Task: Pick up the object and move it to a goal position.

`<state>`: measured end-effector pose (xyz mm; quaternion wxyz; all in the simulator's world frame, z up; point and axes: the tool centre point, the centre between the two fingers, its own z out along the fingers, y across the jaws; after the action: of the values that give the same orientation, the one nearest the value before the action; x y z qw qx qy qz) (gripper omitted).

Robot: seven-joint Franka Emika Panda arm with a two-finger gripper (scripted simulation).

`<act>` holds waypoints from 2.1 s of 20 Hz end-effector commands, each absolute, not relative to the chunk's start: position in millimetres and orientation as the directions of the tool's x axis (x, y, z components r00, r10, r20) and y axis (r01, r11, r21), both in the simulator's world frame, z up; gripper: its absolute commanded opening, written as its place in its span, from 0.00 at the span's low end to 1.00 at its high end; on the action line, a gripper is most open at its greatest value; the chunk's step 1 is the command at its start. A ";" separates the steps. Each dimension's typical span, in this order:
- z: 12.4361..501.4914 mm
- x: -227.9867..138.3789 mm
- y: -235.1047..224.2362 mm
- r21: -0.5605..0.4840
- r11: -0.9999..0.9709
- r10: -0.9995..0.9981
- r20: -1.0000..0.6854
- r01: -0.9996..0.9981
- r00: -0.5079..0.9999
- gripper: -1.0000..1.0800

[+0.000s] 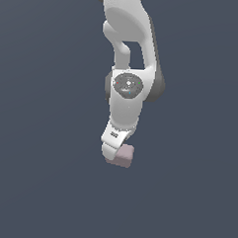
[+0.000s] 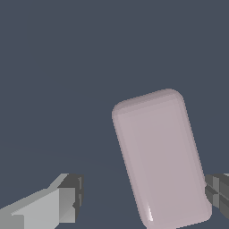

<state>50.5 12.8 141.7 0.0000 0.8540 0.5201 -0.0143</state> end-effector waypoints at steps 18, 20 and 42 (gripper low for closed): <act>144.5 71.4 8.7 0.000 -0.199 0.980 0.000 0.980 0.199 0.96; 144.5 71.2 8.7 0.000 -0.203 0.979 0.000 0.979 0.203 0.96; 94.4 71.4 8.9 0.000 -0.198 0.980 0.000 0.980 0.198 0.00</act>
<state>71.1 8.8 94.1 -0.0004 0.7741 0.6330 -0.0002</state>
